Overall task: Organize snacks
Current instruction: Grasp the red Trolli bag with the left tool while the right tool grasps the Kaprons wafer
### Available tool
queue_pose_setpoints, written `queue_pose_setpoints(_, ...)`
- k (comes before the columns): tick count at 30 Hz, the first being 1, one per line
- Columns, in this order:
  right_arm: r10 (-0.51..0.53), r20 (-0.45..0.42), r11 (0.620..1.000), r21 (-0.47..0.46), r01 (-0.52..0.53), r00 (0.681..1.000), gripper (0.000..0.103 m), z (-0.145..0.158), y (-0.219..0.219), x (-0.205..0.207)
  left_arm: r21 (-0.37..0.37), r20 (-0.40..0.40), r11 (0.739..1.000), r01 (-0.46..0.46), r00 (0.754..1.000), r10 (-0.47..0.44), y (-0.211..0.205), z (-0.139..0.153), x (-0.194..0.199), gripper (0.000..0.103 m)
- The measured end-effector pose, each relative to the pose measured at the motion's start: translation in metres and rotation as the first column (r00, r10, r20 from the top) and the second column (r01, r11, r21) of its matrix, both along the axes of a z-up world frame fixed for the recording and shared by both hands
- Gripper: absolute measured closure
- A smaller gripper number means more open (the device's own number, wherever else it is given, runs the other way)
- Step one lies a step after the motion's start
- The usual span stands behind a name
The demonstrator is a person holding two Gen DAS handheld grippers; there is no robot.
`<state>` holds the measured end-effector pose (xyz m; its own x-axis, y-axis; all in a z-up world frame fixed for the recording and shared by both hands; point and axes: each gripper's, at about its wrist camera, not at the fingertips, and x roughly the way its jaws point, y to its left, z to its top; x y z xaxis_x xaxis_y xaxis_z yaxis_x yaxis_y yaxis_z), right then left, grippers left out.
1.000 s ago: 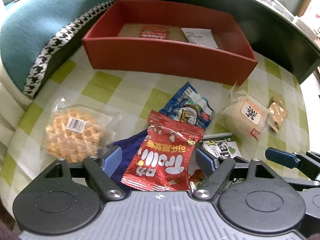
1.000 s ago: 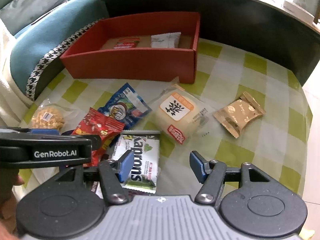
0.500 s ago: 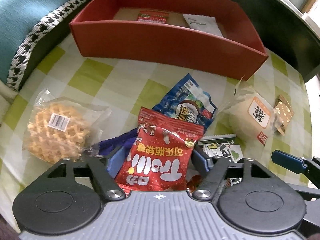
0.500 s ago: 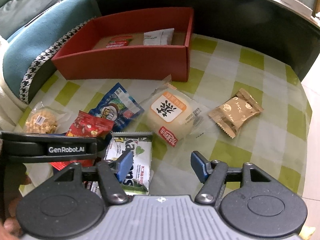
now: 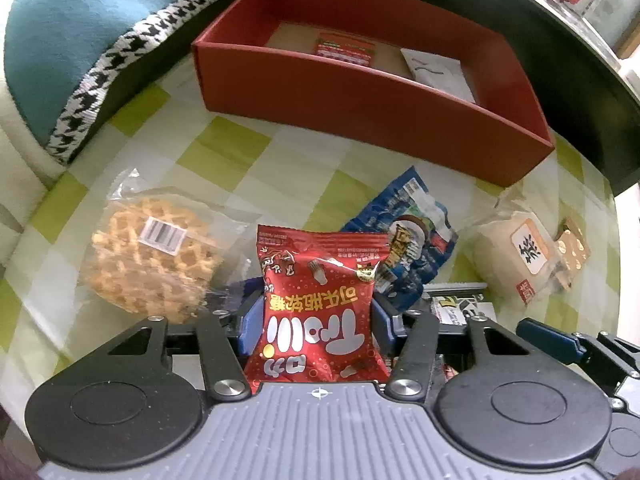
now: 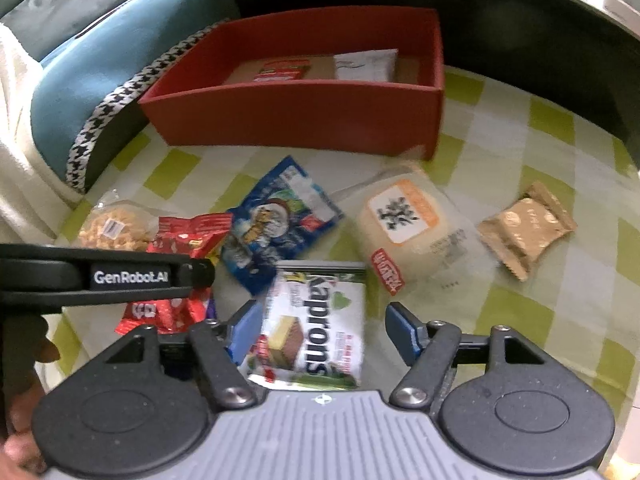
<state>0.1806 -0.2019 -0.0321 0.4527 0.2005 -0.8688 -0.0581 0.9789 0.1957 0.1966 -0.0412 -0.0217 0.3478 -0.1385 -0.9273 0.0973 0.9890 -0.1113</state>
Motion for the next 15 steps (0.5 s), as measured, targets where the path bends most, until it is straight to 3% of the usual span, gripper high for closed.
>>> queue_pose_setpoints(6, 0.050, -0.041, 0.998, -0.044, -0.052, 0.998, 0.034, -0.014, 0.010, 0.004, 0.009, -0.009, 1.000, 0.003, 1.000, -0.003, 0.000, -0.003, 0.000, 0.041)
queue_pose_setpoints(8, 0.057, -0.035, 0.997, -0.053, -0.059, 0.998, 0.043, -0.015, 0.008, 0.001, 0.005, -0.012, 1.000, 0.002, 1.000, -0.002, 0.001, -0.004, 0.002, 0.040)
queue_pose_setpoints(15, 0.039, -0.011, 0.999, -0.038, -0.040, 0.999, 0.044, -0.007, -0.002, -0.003, -0.003, -0.017, 1.000, -0.002, 1.000, 0.002, 0.000, -0.003, 0.000, 0.040)
